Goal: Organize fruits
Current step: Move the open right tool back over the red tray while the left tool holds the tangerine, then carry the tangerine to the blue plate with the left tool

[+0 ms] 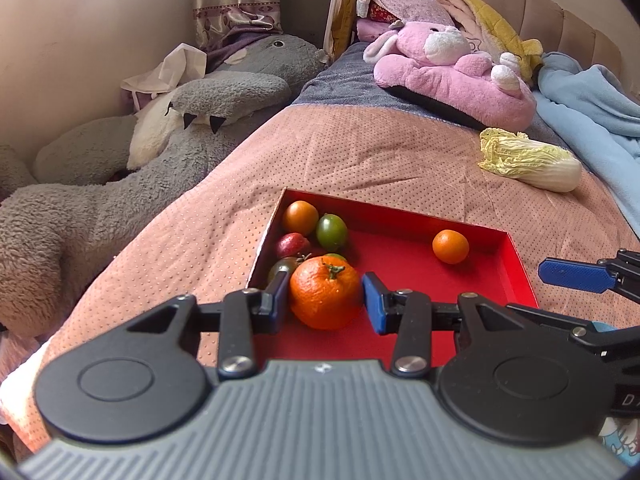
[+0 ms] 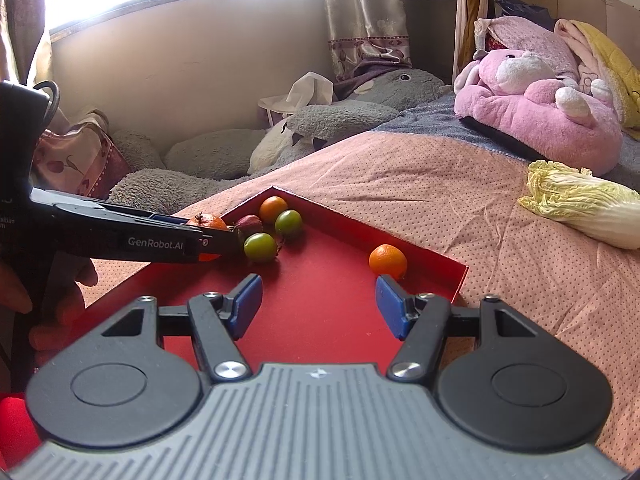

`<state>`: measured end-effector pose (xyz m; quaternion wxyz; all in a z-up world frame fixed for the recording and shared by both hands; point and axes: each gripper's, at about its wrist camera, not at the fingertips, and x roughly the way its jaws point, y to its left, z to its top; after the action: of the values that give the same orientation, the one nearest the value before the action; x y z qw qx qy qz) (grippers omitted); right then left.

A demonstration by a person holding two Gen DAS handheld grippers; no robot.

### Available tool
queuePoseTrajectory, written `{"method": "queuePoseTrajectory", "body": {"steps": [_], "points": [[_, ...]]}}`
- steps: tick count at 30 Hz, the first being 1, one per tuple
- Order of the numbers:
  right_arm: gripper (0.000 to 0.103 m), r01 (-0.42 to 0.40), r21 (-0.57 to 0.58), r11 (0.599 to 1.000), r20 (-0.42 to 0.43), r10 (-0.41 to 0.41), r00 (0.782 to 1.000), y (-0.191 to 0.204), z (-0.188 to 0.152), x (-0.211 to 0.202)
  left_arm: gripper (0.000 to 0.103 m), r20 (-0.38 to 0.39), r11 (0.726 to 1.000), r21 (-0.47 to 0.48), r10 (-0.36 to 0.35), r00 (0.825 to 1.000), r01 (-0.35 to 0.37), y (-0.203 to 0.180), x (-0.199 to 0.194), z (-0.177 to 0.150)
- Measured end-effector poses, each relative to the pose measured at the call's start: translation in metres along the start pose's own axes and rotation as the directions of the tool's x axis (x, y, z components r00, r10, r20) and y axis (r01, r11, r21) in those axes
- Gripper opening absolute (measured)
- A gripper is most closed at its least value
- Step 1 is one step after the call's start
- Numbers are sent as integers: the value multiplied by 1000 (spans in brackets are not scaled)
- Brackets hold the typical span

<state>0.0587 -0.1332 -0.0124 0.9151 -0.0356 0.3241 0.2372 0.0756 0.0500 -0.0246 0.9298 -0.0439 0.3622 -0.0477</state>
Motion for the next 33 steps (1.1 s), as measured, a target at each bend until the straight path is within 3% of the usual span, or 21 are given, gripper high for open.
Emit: {"method": "queuePoseTrajectory", "body": {"steps": [7, 12, 20, 28, 33], "points": [[68, 10, -8, 1000, -4, -10, 1000, -3, 12, 18, 44, -16, 999, -38, 1, 1000, -2, 9, 4, -1], [67, -34, -55, 998, -49, 31, 998, 10, 18, 41, 44, 10, 994, -112, 0, 1000, 2, 18, -4, 5], [68, -97, -165, 982, -126, 77, 989, 48, 17, 83, 44, 3, 996, -89, -13, 1000, 13, 12, -3, 5], [68, -102, -143, 984, -137, 82, 987, 50, 24, 107, 44, 1, 995, -98, 0, 1000, 0, 11, 1, 6], [55, -111, -135, 985, -141, 92, 986, 56, 30, 123, 44, 8, 995, -98, 11, 1000, -10, 11, 0, 6]]}}
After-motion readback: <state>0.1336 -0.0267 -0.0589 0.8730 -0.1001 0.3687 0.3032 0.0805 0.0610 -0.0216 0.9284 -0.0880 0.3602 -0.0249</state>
